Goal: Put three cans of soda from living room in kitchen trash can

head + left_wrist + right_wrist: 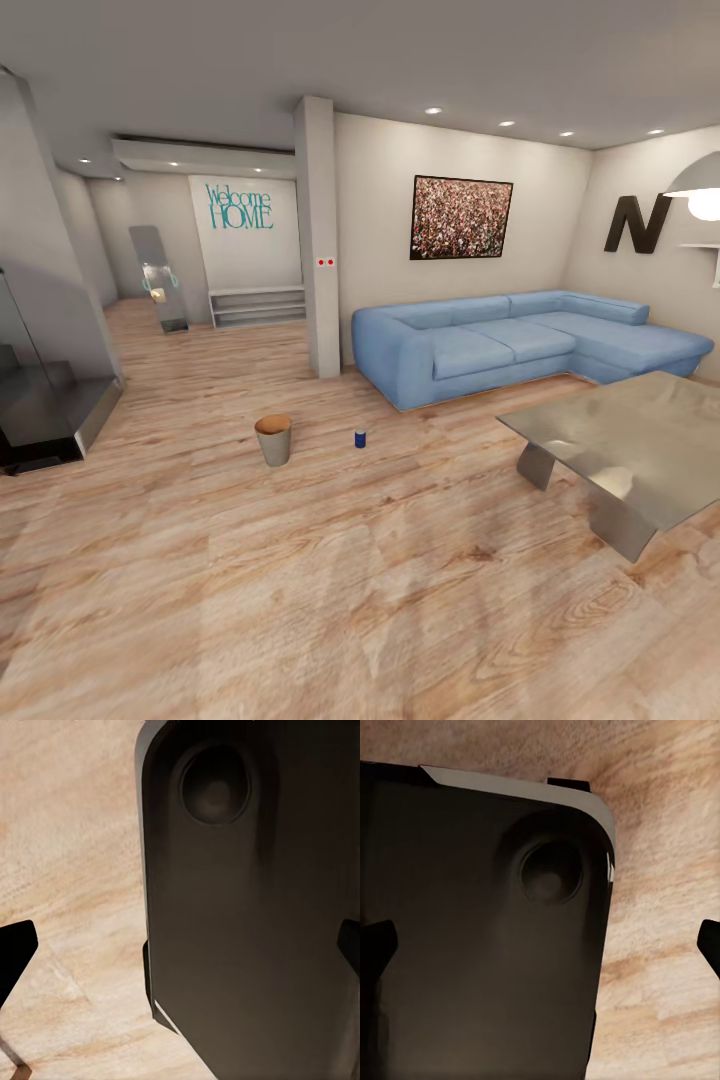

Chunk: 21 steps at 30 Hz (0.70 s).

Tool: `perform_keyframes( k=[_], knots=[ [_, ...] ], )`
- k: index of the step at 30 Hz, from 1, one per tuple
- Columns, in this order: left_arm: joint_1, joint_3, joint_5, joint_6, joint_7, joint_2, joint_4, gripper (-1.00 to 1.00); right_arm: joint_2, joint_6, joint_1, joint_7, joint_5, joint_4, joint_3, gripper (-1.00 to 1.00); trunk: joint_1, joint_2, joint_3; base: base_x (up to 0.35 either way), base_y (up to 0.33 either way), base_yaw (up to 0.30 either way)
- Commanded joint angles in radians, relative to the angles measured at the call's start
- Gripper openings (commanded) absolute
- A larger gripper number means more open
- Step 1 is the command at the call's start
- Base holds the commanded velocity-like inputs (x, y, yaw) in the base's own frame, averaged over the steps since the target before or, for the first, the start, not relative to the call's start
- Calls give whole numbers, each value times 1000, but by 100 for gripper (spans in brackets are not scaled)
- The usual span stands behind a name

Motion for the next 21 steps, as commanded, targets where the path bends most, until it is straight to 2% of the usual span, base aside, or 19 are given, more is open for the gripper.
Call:
perform_keyframes(
  k=[1,21],
  knots=[
    [0,0,0,0,0,0,0,100,0,0,0,0,0,0,0,100,0,0,0,0,0,0],
    [0,0,-1,-5,0,-2,-1,100,-1,0,0,15,1,-1,0,100,0,0,0,0,0,0]
  ],
)
